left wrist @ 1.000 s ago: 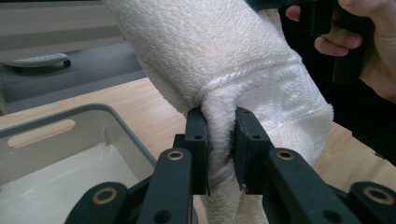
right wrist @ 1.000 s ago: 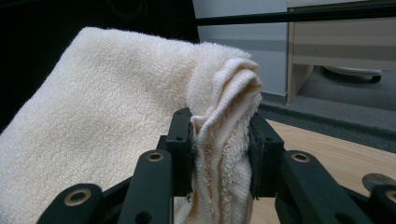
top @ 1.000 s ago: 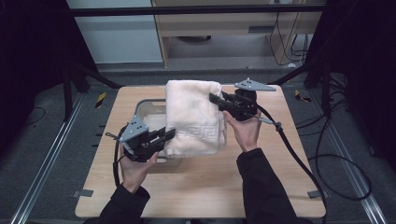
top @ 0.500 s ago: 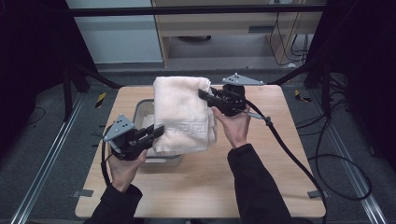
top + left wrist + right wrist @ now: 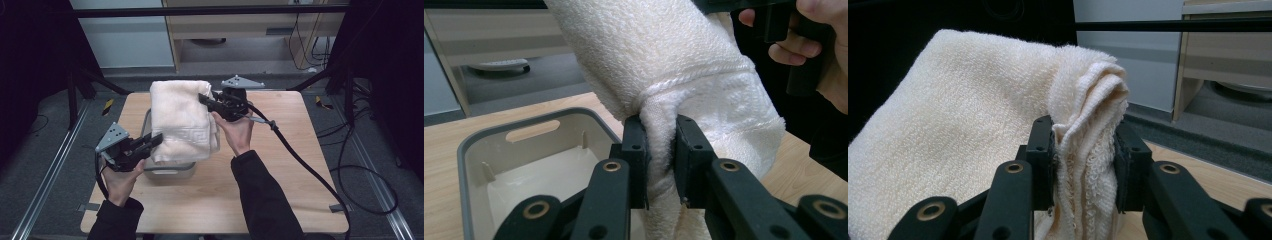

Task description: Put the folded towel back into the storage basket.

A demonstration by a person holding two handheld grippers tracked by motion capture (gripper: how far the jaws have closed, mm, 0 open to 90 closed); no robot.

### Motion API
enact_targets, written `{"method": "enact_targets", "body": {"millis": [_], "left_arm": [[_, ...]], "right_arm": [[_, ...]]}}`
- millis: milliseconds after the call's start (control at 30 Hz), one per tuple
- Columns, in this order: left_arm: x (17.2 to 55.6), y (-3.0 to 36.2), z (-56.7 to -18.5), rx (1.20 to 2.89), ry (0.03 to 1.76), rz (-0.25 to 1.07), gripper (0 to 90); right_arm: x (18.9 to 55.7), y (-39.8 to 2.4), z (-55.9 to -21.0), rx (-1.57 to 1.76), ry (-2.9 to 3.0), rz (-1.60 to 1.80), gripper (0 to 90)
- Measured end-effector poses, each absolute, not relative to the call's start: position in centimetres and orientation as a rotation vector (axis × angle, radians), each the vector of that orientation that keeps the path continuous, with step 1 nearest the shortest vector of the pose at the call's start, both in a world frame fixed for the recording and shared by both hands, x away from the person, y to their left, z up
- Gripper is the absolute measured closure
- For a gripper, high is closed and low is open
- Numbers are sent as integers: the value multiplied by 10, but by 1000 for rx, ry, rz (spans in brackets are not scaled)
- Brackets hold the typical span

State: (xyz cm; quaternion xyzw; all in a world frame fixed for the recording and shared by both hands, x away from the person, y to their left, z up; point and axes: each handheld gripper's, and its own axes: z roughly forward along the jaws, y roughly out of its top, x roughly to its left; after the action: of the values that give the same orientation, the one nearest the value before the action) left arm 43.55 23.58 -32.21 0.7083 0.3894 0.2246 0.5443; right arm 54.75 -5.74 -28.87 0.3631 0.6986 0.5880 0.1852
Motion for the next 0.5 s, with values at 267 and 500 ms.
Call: {"method": "enact_targets", "body": {"millis": [267,500], "left_arm": [[434,249,-324,1668,950,534,769],[433,260,-323,1656,969,539,769]], "right_arm": [[551,-42,-289,1016,1993,1651,669],[555,-26,-286,997,2008,1652,669]]}}
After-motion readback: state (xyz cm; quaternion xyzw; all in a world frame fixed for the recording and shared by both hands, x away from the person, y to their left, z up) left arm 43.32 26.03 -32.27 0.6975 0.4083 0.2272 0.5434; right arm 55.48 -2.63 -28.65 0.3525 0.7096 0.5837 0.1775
